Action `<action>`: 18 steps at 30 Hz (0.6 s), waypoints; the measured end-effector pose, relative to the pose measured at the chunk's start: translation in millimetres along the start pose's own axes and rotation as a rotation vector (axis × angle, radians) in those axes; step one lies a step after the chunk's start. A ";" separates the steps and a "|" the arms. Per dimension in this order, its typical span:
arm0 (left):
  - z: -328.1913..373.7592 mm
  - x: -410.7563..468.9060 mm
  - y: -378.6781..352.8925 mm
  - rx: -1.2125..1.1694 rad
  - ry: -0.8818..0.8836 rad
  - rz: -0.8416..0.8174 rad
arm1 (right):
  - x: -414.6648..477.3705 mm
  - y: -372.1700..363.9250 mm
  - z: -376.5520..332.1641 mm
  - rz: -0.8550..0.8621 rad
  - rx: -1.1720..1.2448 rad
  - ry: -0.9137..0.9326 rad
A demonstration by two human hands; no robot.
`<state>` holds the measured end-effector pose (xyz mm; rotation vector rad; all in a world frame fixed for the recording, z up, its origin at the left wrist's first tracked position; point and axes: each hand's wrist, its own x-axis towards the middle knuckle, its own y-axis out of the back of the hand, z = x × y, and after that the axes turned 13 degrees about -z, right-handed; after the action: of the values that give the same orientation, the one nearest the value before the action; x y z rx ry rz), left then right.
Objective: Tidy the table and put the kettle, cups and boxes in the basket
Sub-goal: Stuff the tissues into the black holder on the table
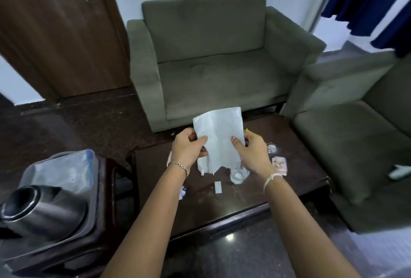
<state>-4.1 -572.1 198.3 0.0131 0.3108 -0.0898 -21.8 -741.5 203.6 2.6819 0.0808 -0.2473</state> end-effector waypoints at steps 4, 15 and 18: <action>4.8 17.0 -30.0 -0.026 -0.002 0.006 | 10.7 25.5 16.2 -0.001 0.040 -0.031; -5.2 127.9 -62.1 -0.246 0.107 -0.027 | 128.4 42.5 52.0 -0.160 -0.035 -0.127; -13.7 163.8 -65.6 -0.269 0.173 0.006 | 167.9 41.4 68.7 -0.203 -0.171 -0.180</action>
<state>141.1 -651.2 135.2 -0.2465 0.4940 -0.0406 136.0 -805.8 129.0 2.4706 0.3050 -0.5195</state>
